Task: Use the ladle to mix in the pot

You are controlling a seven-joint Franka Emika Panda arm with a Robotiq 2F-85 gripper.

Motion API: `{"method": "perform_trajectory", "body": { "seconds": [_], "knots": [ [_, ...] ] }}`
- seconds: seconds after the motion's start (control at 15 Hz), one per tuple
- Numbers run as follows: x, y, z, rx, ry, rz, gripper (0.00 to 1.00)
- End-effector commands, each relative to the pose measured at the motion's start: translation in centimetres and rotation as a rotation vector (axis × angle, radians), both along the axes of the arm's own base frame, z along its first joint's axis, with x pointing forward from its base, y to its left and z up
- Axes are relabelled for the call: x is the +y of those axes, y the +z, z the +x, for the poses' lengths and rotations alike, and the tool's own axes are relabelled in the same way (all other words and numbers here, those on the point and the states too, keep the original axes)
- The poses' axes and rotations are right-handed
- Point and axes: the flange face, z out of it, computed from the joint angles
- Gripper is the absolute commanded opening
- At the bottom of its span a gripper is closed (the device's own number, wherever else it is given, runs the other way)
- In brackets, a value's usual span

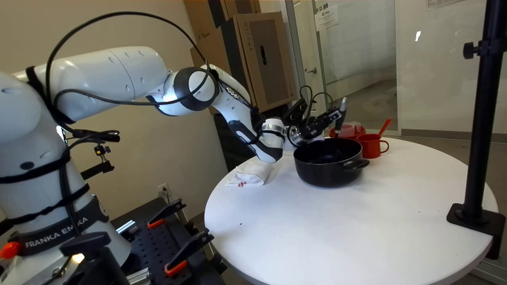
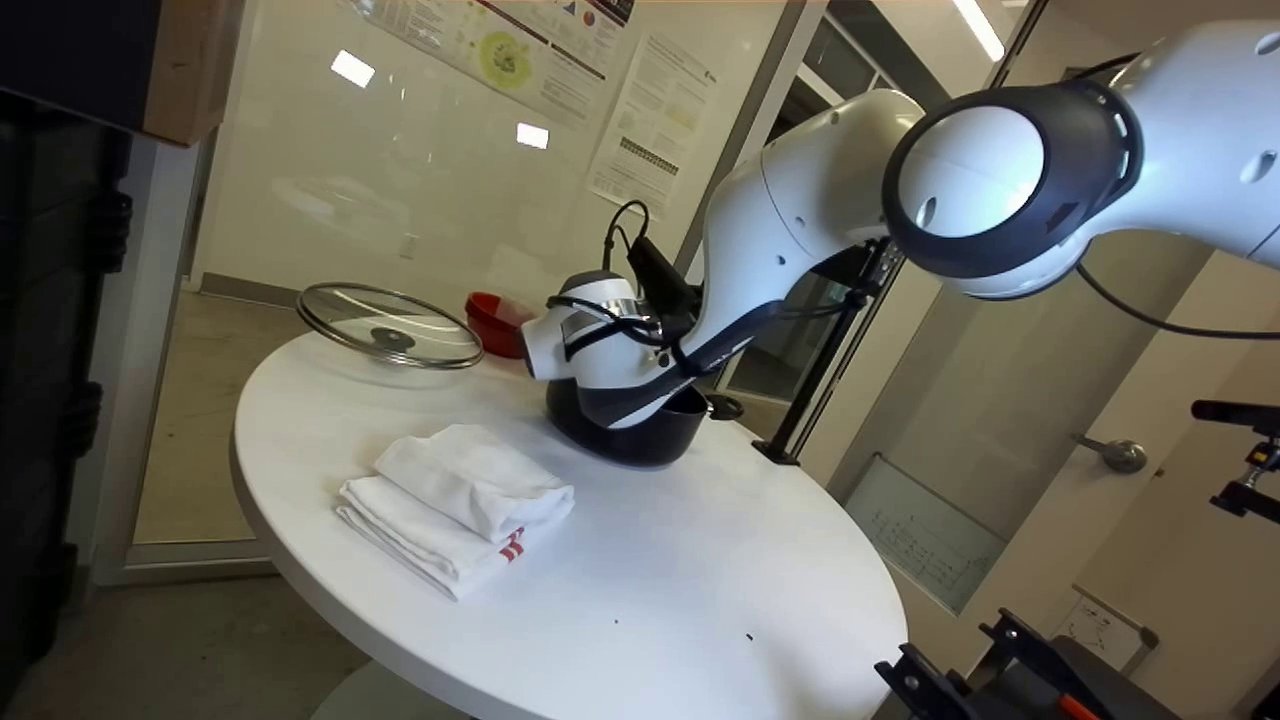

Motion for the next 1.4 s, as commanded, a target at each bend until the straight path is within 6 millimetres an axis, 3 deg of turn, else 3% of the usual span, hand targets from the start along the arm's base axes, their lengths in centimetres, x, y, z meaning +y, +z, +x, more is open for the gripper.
{"method": "perform_trajectory", "body": {
  "seconds": [0.0,0.33,0.53,0.93,1.33],
  "knots": [
    [2.7,-0.4,-2.0,0.083,0.045,0.049,0.08],
    [6.5,0.3,-3.6,0.156,0.074,0.118,0.08],
    [7.2,1.4,-3.5,0.226,-0.001,0.222,0.08],
    [5.1,4.2,-2.8,0.189,-0.163,0.369,0.08],
    [3.3,10.2,-0.7,-0.004,-0.152,0.377,0.08]
  ]
}}
